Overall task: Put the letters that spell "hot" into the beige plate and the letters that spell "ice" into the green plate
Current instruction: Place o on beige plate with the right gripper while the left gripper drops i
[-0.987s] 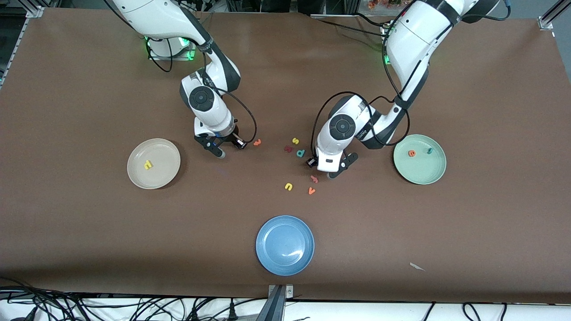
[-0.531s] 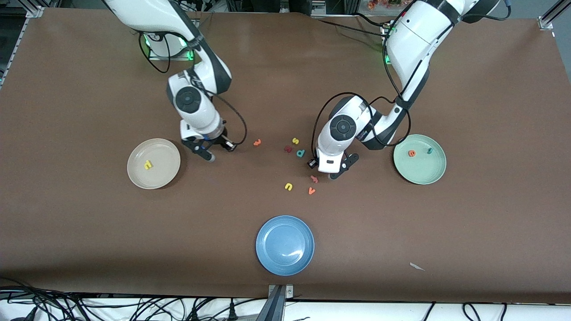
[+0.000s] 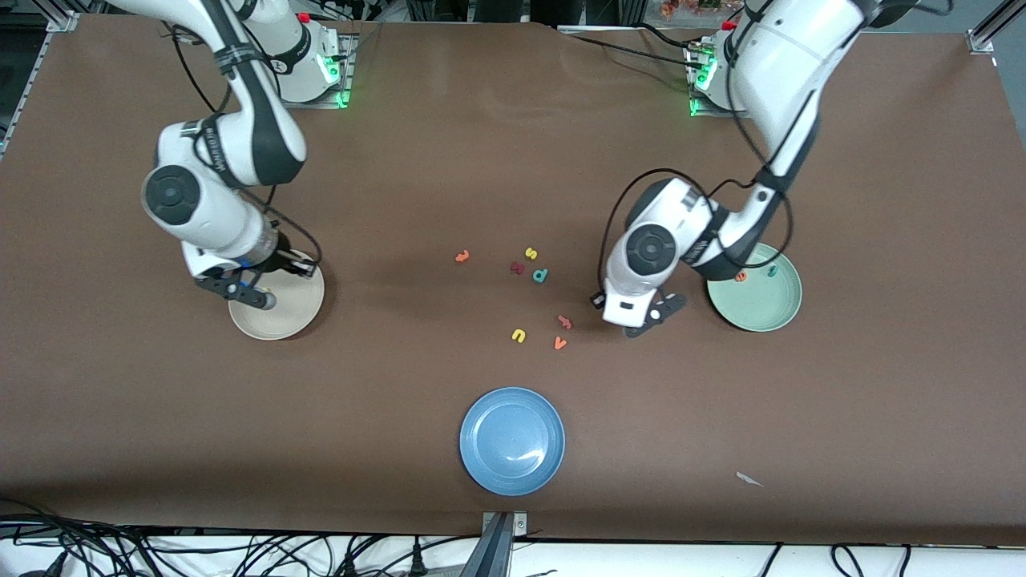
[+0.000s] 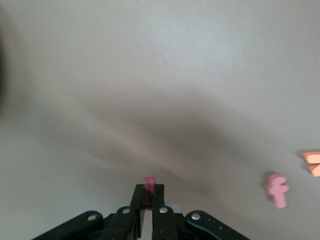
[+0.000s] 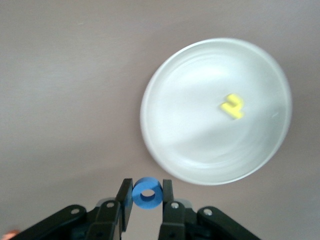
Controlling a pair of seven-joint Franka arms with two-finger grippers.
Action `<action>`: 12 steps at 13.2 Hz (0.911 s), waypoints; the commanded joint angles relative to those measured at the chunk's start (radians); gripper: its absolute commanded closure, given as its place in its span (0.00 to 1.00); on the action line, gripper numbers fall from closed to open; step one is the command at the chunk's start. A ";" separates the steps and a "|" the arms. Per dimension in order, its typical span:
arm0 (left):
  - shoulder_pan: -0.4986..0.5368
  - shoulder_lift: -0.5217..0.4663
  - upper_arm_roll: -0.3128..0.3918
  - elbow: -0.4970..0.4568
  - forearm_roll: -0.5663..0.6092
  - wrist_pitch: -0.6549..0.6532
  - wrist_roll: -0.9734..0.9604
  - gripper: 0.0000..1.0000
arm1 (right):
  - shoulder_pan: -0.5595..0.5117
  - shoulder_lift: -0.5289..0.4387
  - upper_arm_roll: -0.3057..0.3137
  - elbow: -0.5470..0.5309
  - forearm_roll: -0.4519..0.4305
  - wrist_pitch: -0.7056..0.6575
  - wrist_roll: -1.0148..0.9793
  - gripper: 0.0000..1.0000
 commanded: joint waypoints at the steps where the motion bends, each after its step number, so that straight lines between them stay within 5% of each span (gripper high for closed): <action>1: 0.139 -0.081 -0.055 -0.033 -0.038 -0.165 0.227 1.00 | 0.002 -0.005 -0.049 -0.003 -0.004 -0.038 -0.095 0.86; 2: 0.171 -0.101 -0.056 -0.043 -0.038 -0.205 0.309 1.00 | 0.002 0.000 -0.049 -0.006 -0.001 -0.033 -0.090 0.82; 3: 0.209 -0.110 -0.054 -0.058 -0.038 -0.233 0.387 1.00 | 0.002 0.003 -0.049 -0.006 0.002 -0.029 -0.089 0.67; 7: 0.351 -0.104 -0.051 -0.101 -0.020 -0.232 0.646 1.00 | 0.000 0.009 -0.049 -0.006 0.004 -0.026 -0.089 0.48; 10: 0.366 -0.073 -0.051 -0.131 0.040 -0.169 0.661 1.00 | 0.002 0.020 -0.038 -0.005 0.025 -0.016 -0.044 0.48; 11: 0.368 -0.073 -0.051 -0.144 0.040 -0.155 0.661 0.85 | 0.002 0.021 -0.019 -0.005 0.039 -0.012 -0.008 0.48; 12: 0.372 -0.075 -0.053 -0.142 0.042 -0.155 0.661 0.28 | 0.000 0.021 0.014 -0.005 0.042 -0.012 0.040 0.48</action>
